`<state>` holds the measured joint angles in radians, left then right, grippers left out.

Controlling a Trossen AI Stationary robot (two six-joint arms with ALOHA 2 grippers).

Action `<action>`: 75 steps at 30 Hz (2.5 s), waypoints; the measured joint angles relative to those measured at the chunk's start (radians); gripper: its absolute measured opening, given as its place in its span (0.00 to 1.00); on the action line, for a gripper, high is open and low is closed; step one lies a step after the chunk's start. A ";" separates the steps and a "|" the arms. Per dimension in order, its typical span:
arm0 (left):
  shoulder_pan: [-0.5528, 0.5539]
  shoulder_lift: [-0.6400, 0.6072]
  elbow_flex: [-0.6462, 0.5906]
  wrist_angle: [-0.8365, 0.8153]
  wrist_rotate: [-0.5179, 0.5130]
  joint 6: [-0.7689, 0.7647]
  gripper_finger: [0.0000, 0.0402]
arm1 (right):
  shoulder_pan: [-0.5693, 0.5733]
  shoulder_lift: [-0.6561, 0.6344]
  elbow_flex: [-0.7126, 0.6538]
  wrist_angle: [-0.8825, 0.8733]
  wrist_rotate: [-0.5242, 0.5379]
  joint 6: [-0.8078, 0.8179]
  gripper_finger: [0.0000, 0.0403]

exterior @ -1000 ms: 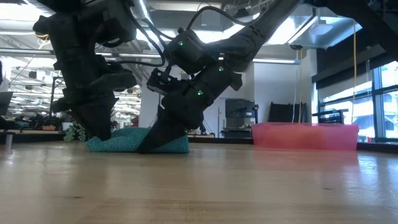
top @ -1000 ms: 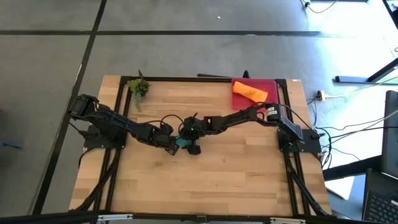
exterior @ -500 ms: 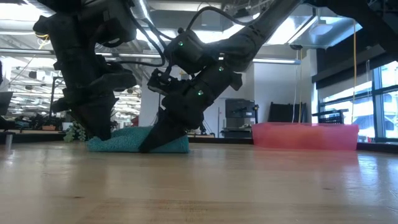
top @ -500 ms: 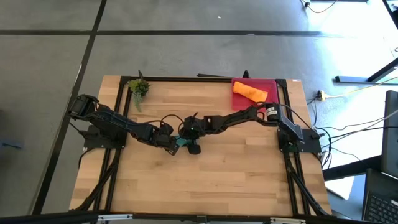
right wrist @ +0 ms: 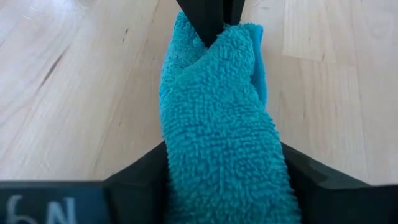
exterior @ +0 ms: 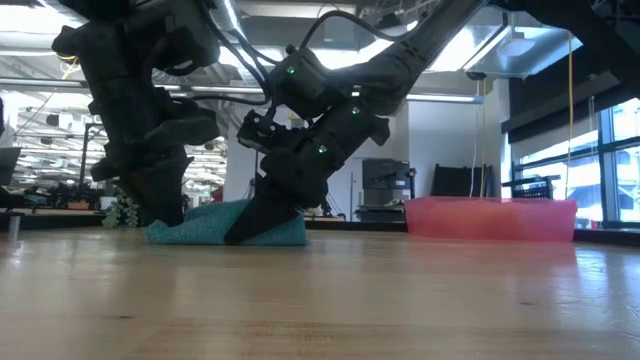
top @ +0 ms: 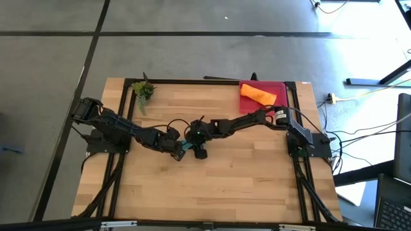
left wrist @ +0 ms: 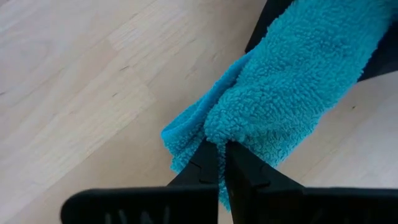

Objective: Roll microfiber towels into tight, uniform cylinder then place into a basket
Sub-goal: Put the rolled blue microfiber towel into the red bin

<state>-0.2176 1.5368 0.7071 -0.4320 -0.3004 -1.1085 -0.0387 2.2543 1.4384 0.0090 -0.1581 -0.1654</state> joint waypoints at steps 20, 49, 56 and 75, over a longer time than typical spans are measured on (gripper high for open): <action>0.002 0.000 -0.001 0.000 0.011 -0.023 0.21 | 0.000 0.000 0.000 0.001 -0.002 0.000 0.29; -0.053 -0.459 0.045 -0.136 -0.184 0.201 0.28 | -0.079 -0.221 -0.004 -0.243 0.191 -0.090 0.08; -0.067 -0.475 0.045 -0.137 -0.214 0.230 0.28 | -0.141 -0.413 -0.013 -0.427 0.282 -0.134 0.08; -0.061 -0.476 0.045 -0.133 -0.239 0.230 0.29 | -0.414 -1.127 -0.672 -0.402 0.485 -0.079 0.08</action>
<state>-0.2787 1.0611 0.7517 -0.5648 -0.5396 -0.8787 -0.4527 1.1278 0.7660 -0.3933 0.3270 -0.2447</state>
